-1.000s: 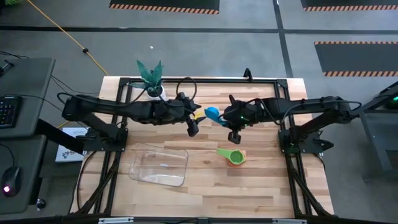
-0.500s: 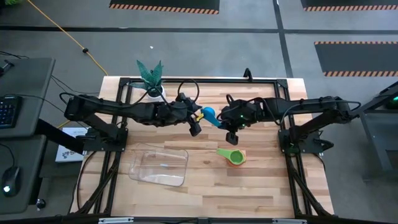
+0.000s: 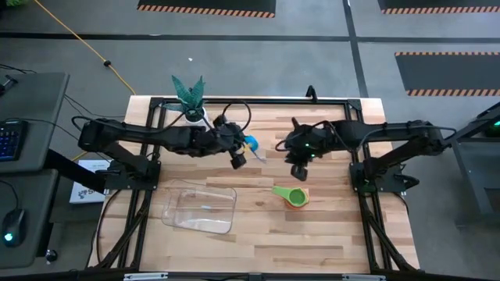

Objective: Nest measuring cups in basket
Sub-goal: Stack the light blue measuring cup on top of the green measuring cup

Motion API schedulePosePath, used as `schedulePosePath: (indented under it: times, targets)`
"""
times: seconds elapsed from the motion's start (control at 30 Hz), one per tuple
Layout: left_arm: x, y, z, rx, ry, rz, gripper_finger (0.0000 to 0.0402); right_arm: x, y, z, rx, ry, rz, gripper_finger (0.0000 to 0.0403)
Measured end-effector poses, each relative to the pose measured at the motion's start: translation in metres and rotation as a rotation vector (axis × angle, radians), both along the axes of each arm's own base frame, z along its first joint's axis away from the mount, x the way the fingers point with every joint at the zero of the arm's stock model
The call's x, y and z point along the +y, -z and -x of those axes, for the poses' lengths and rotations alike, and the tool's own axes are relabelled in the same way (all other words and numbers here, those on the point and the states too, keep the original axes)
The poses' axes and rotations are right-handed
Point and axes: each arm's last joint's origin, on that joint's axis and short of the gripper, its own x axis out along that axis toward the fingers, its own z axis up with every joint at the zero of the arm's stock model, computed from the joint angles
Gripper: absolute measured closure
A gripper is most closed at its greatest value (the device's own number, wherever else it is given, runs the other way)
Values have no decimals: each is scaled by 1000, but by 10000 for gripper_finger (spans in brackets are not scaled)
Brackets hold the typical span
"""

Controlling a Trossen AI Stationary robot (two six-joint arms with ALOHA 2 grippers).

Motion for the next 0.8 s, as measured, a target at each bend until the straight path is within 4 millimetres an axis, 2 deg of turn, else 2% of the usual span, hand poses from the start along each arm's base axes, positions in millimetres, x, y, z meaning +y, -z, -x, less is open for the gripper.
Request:
schedulePosePath:
  times: [0.1,0.17,0.23,0.33,0.47,0.6,0.7,0.8]
  targets:
    - [3,-2,10,48,-45,-42,399,-2,-5,12,31,43,13,294]
    - [5,-10,24,56,-88,-41,399,-4,-6,27,102,71,48,261]
    - [9,-13,38,7,-134,-10,399,-4,-9,39,101,102,57,231]
    - [12,-13,59,-145,-189,60,400,-3,1,60,79,167,3,196]
    - [12,-7,85,-498,-237,232,400,3,29,76,-157,273,-96,168]
    - [11,8,92,-902,-246,476,400,10,58,67,-578,318,-259,163]
    - [11,20,86,-1115,-254,635,401,10,70,57,-898,355,-285,163]
    - [12,35,72,-1177,-285,747,401,5,74,49,-1082,433,-186,163]
